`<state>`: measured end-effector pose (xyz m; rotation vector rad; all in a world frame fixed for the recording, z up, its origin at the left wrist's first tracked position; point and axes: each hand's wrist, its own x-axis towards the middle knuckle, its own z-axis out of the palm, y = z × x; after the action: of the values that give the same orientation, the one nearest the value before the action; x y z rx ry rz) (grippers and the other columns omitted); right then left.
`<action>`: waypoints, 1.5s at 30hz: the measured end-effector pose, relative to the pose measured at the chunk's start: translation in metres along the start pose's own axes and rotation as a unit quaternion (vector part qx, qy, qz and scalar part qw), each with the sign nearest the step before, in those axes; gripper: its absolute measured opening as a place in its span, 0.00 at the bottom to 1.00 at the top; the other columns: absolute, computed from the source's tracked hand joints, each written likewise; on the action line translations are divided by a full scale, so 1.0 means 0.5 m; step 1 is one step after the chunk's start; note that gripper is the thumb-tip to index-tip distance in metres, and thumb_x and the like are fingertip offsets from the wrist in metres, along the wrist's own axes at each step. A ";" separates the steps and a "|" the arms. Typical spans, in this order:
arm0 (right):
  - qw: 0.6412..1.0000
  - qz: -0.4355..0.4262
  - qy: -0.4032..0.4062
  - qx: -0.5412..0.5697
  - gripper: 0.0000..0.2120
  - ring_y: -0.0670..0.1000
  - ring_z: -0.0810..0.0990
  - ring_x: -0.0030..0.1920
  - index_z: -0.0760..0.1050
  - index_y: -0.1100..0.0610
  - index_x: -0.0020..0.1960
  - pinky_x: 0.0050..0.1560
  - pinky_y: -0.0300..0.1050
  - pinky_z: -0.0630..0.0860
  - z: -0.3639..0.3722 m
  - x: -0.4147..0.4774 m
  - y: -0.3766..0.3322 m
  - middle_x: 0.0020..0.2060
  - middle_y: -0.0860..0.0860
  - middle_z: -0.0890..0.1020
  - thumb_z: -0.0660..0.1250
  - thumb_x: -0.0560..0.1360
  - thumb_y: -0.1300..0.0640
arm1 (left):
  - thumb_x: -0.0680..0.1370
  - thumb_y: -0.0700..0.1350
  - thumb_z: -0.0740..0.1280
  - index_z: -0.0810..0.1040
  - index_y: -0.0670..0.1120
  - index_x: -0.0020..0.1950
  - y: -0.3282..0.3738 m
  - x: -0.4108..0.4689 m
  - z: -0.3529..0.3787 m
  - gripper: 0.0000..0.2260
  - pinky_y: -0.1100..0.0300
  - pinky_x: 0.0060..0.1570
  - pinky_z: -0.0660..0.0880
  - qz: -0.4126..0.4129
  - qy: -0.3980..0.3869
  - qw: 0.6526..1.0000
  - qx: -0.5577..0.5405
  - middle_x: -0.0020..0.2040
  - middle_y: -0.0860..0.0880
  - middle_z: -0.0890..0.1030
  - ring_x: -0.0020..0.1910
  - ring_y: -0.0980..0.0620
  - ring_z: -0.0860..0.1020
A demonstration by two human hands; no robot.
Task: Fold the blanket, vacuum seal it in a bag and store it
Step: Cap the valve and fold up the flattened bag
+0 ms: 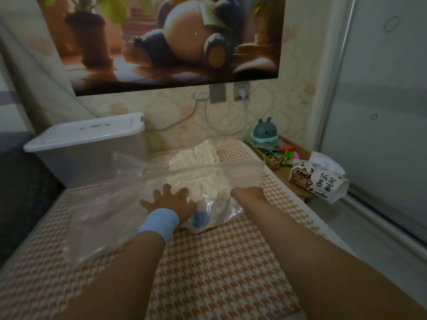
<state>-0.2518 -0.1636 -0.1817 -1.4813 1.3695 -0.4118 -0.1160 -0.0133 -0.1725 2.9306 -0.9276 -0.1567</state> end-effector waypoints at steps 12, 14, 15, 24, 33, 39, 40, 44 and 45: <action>0.947 0.032 -0.236 0.215 0.30 0.61 0.83 0.53 0.75 0.58 0.65 0.58 0.58 0.78 -0.053 -0.076 -0.082 0.55 0.57 0.83 0.76 0.64 0.52 | 0.70 0.76 0.52 0.45 0.67 0.75 -0.063 -0.026 -0.045 0.37 0.42 0.70 0.61 0.037 -0.057 0.992 -0.108 0.76 0.43 0.57 0.73 0.36 0.60; 0.943 -0.009 -0.227 0.244 0.31 0.59 0.78 0.59 0.76 0.54 0.64 0.66 0.65 0.69 -0.073 -0.111 -0.125 0.57 0.55 0.81 0.76 0.64 0.44 | 0.66 0.78 0.54 0.49 0.66 0.76 -0.066 -0.038 -0.058 0.41 0.46 0.71 0.60 0.057 -0.056 0.968 -0.239 0.77 0.45 0.59 0.73 0.40 0.62; 0.942 -0.030 -0.222 0.249 0.32 0.59 0.75 0.61 0.75 0.53 0.65 0.67 0.68 0.64 -0.077 -0.123 -0.143 0.58 0.53 0.79 0.76 0.65 0.40 | 0.65 0.78 0.55 0.52 0.63 0.76 -0.062 -0.051 -0.064 0.43 0.49 0.71 0.58 0.072 -0.052 0.944 -0.317 0.77 0.47 0.59 0.74 0.43 0.62; 0.929 -0.338 -0.090 0.120 0.68 0.54 0.64 0.75 0.46 0.47 0.79 0.73 0.57 0.67 0.063 -0.245 -0.156 0.77 0.51 0.60 0.82 0.52 0.36 | 0.80 0.59 0.59 0.53 0.52 0.78 -0.067 -0.125 -0.107 0.30 0.51 0.69 0.60 0.048 -0.060 0.901 -0.428 0.76 0.47 0.61 0.74 0.43 0.62; 0.893 -0.443 0.076 -0.007 0.40 0.55 0.72 0.68 0.57 0.52 0.78 0.59 0.43 0.71 0.120 -0.258 -0.161 0.72 0.51 0.67 0.71 0.71 0.62 | 0.79 0.57 0.61 0.62 0.62 0.72 -0.159 -0.166 -0.128 0.21 0.43 0.65 0.68 0.018 -0.268 0.882 -0.387 0.68 0.51 0.73 0.63 0.44 0.75; 0.854 -0.482 0.104 -0.163 0.42 0.61 0.69 0.69 0.48 0.52 0.80 0.63 0.52 0.72 0.150 -0.280 -0.172 0.76 0.56 0.60 0.68 0.73 0.59 | 0.80 0.52 0.60 0.72 0.53 0.65 -0.209 -0.164 -0.275 0.14 0.47 0.63 0.70 0.064 0.228 0.885 -0.402 0.63 0.43 0.76 0.61 0.39 0.74; 0.849 -0.491 0.106 -0.162 0.44 0.60 0.68 0.71 0.45 0.51 0.80 0.65 0.53 0.71 0.157 -0.282 -0.170 0.77 0.56 0.60 0.69 0.74 0.57 | 0.79 0.57 0.61 0.67 0.56 0.68 -0.213 -0.175 -0.299 0.18 0.47 0.63 0.69 0.084 0.238 0.830 -0.498 0.66 0.44 0.73 0.63 0.40 0.73; 0.807 -0.580 -0.057 -0.094 0.60 0.53 0.59 0.78 0.30 0.48 0.78 0.73 0.54 0.66 0.180 -0.291 -0.148 0.80 0.51 0.54 0.75 0.69 0.51 | 0.74 0.63 0.63 0.52 0.64 0.76 -0.169 -0.214 -0.311 0.33 0.43 0.63 0.64 0.129 0.034 0.785 -0.605 0.77 0.52 0.59 0.72 0.42 0.63; 0.802 -0.583 -0.101 -0.086 0.63 0.51 0.56 0.79 0.28 0.49 0.78 0.74 0.54 0.64 0.191 -0.295 -0.136 0.80 0.50 0.52 0.77 0.67 0.52 | 0.74 0.63 0.65 0.53 0.64 0.76 -0.165 -0.208 -0.300 0.34 0.43 0.62 0.65 0.120 0.032 0.778 -0.616 0.76 0.52 0.60 0.71 0.42 0.64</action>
<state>-0.1828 -0.0040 -0.1090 -2.3371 0.1580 -0.8591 -0.1362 0.1186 -0.0229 1.5729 -0.7244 -0.4381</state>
